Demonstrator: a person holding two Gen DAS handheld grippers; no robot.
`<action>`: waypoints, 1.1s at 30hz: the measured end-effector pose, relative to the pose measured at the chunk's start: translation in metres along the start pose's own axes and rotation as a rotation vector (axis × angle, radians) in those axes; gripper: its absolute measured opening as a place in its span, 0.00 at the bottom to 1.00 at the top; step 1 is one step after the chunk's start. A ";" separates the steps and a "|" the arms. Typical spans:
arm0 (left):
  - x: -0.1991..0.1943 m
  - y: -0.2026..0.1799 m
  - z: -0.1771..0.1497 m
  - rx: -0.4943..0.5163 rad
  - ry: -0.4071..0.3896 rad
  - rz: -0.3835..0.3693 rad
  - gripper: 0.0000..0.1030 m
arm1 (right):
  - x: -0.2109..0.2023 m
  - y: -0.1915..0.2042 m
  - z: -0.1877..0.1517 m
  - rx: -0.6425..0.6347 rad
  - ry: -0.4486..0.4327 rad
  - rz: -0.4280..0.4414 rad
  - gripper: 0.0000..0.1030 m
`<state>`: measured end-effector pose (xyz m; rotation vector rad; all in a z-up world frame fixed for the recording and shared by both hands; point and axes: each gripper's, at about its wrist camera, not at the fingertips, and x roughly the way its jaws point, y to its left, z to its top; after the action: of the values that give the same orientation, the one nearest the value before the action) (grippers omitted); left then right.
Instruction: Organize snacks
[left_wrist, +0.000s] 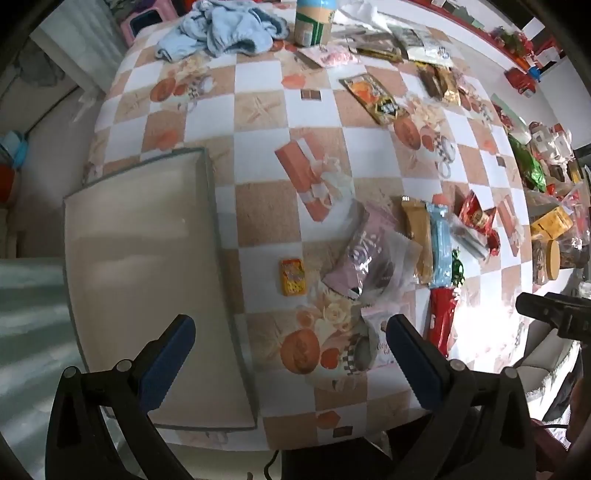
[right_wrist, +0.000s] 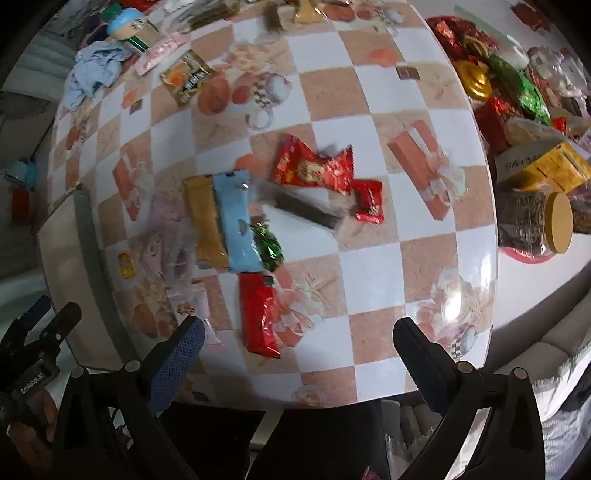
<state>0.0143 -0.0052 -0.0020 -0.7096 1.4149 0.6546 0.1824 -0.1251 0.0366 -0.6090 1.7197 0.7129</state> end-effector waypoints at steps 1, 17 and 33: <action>0.001 -0.014 0.007 0.004 0.007 0.001 1.00 | 0.003 -0.002 -0.001 0.002 0.009 0.001 1.00; 0.047 -0.114 0.022 0.108 0.098 0.021 1.00 | 0.062 -0.013 -0.023 0.040 0.119 0.000 1.00; 0.116 -0.152 -0.003 0.060 0.058 0.006 1.00 | 0.153 0.036 -0.002 -0.013 0.083 -0.026 1.00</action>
<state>0.1354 -0.1062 -0.1101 -0.6814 1.4849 0.5979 0.1176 -0.1081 -0.1060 -0.6773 1.7818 0.6899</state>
